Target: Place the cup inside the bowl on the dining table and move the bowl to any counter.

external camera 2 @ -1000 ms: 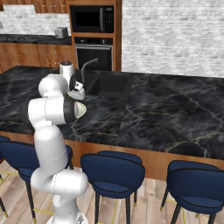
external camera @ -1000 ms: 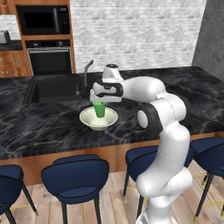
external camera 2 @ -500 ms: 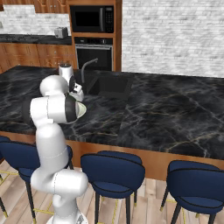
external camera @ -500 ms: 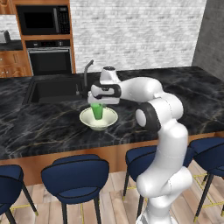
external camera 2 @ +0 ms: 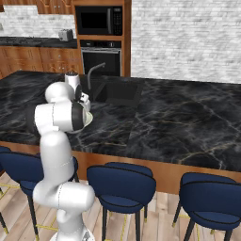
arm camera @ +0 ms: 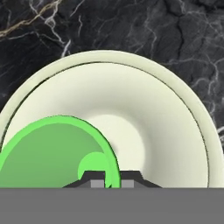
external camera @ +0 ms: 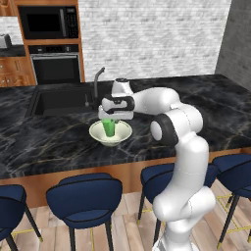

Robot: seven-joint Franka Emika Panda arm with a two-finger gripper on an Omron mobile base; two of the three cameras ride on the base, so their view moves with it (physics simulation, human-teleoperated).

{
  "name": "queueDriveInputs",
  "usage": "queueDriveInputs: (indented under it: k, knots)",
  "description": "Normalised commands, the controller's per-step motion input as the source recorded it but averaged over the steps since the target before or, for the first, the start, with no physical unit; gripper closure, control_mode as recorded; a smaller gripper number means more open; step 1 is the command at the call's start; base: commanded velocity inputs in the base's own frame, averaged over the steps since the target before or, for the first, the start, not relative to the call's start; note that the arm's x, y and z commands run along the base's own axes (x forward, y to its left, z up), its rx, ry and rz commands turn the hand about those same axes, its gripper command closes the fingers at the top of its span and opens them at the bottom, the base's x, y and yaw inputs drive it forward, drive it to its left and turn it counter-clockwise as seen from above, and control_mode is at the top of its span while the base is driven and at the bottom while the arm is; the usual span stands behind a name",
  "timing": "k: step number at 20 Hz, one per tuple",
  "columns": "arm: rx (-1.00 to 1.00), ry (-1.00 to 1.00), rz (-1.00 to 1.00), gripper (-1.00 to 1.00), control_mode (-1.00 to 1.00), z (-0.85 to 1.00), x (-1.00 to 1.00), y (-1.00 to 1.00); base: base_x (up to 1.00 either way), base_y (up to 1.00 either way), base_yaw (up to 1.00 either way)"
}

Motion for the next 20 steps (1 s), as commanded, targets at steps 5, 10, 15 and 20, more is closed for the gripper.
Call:
queueDriveInputs:
  k: [5,10,15,20]
  knots:
    - [0.00,0.00,0.00,1.00,-1.00,-0.10,0.16,0.00,0.00,0.00,0.00]
    - [0.00,0.01,0.00,1.00,-1.00,-0.12,0.16,0.00,0.00,0.00,0.00]
    - [0.00,0.00,0.00,1.00,-1.00,-0.17,0.12,0.00,0.00,0.00,0.00]
    - [0.00,0.00,0.00,1.00,-1.00,-0.16,0.14,0.00,0.00,0.00,0.00]
